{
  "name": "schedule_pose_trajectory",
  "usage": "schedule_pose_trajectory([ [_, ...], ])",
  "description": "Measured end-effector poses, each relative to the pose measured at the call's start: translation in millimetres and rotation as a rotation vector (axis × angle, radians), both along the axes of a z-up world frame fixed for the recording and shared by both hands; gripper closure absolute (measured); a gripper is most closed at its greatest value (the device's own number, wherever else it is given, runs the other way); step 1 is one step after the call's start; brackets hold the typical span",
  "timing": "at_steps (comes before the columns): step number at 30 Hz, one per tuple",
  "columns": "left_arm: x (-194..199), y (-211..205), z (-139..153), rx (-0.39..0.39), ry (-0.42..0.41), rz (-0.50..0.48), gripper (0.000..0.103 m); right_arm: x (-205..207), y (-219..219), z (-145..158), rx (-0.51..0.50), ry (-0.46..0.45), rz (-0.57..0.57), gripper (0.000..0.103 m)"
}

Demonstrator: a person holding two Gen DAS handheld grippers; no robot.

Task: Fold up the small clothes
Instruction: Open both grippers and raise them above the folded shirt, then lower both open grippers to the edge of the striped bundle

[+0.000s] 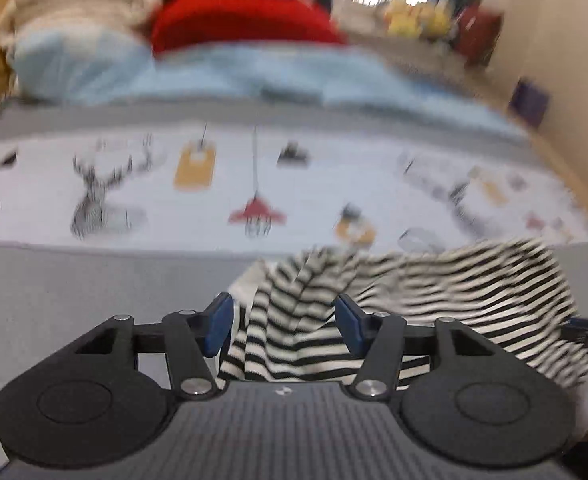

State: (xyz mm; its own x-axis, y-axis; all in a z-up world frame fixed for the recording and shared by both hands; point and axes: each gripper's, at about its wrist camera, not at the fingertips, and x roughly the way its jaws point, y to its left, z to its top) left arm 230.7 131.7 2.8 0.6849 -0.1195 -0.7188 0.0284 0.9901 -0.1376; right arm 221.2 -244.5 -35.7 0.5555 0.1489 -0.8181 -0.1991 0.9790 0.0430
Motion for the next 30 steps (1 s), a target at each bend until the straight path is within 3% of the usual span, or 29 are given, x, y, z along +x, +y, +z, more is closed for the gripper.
schedule_pose_trajectory([
  [3,-29.3,11.4,10.7,-0.022,-0.048,0.046,0.029,-20.7,17.3,22.6,0.087,-0.053,-0.014,0.075],
  [4,-36.8,13.2,4.1,-0.023,-0.027,0.079,0.029,-26.7,26.0,27.9,0.104,-0.067,-0.004,0.075],
  [6,-36.3,13.5,-7.5,-0.002,0.091,0.125,0.033,-40.2,48.3,31.2,0.116,-0.090,0.024,0.075],
  [10,-40.8,18.7,-3.6,0.004,0.073,0.161,0.032,-65.7,95.4,34.8,0.158,-0.126,0.077,0.075],
  [15,-46.8,23.4,-3.7,0.030,0.073,0.156,0.031,-75.7,135.7,28.7,0.174,-0.107,0.122,0.075],
  [17,-49.6,28.4,-2.6,0.039,0.066,0.160,0.031,-77.5,146.5,27.0,0.171,-0.106,0.137,0.066],
  [18,-51.2,30.5,-3.0,0.045,0.058,0.163,0.031,-78.2,151.5,26.3,0.167,-0.107,0.147,0.057],
  [19,-54.3,31.7,0.0,0.062,0.038,0.168,0.031,-79.3,157.3,25.5,0.159,-0.111,0.155,0.055],
  [24,-79.5,44.9,38.9,0.151,-0.084,0.101,0.026,-79.9,175.6,25.6,0.170,-0.122,0.187,0.050],
  [25,-86.8,50.0,43.4,0.156,-0.113,0.123,0.022,-79.2,178.3,25.3,0.172,-0.123,0.194,0.050],
  [28,-100.2,69.2,48.0,0.055,-0.142,0.233,0.022,-77.5,191.1,24.4,0.180,-0.130,0.239,0.050],
  [30,-106.5,75.3,52.6,0.033,-0.194,0.287,0.022,-78.3,203.2,23.0,0.174,-0.147,0.275,0.051],
])
